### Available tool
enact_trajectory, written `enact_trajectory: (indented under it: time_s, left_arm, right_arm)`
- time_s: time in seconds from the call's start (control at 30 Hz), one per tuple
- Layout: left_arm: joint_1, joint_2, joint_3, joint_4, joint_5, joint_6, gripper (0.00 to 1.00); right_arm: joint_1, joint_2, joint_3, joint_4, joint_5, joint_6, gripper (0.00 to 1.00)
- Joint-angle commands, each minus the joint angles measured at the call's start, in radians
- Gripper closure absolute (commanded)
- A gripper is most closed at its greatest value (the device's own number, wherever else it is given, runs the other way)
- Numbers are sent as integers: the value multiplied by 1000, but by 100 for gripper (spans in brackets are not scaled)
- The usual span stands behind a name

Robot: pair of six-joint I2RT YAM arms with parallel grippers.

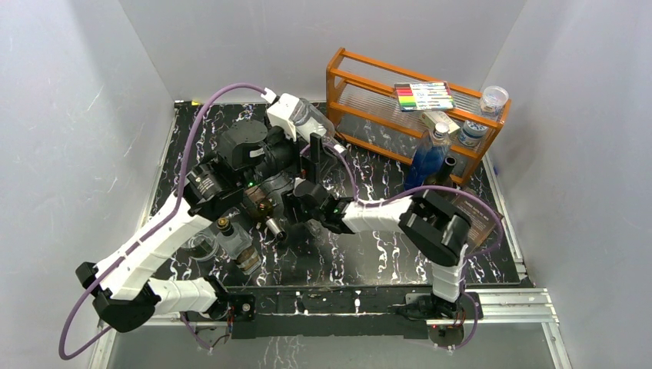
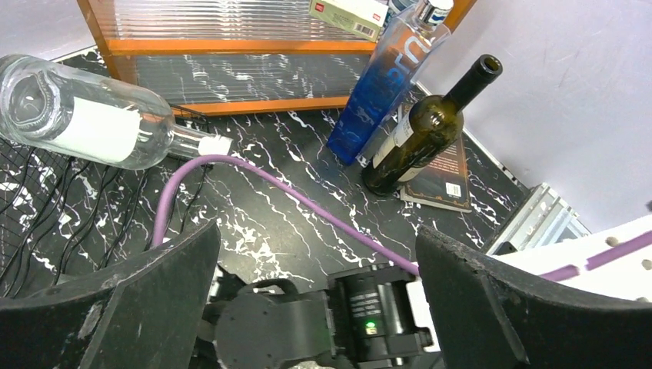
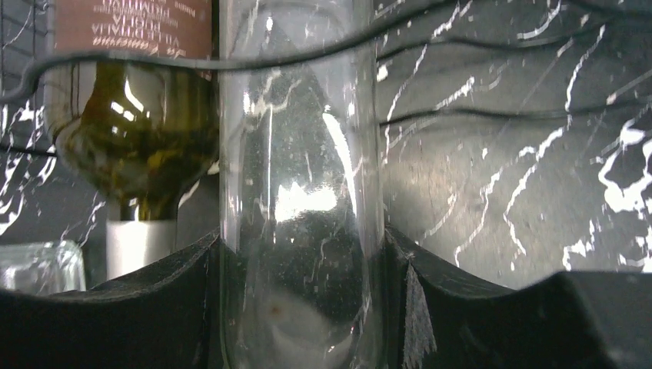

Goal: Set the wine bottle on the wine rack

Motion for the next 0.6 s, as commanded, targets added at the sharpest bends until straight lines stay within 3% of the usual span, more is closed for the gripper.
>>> enact_trajectory:
  time_s: [0.0, 0.57]
  left_arm:
    - [3, -50, 9, -10, 29, -6, 2]
    - [3, -70, -19, -53, -9, 43, 2]
  right_arm:
    - [6, 38, 119, 191, 67, -58, 100]
    - [-6, 212, 264, 189, 58, -67, 100]
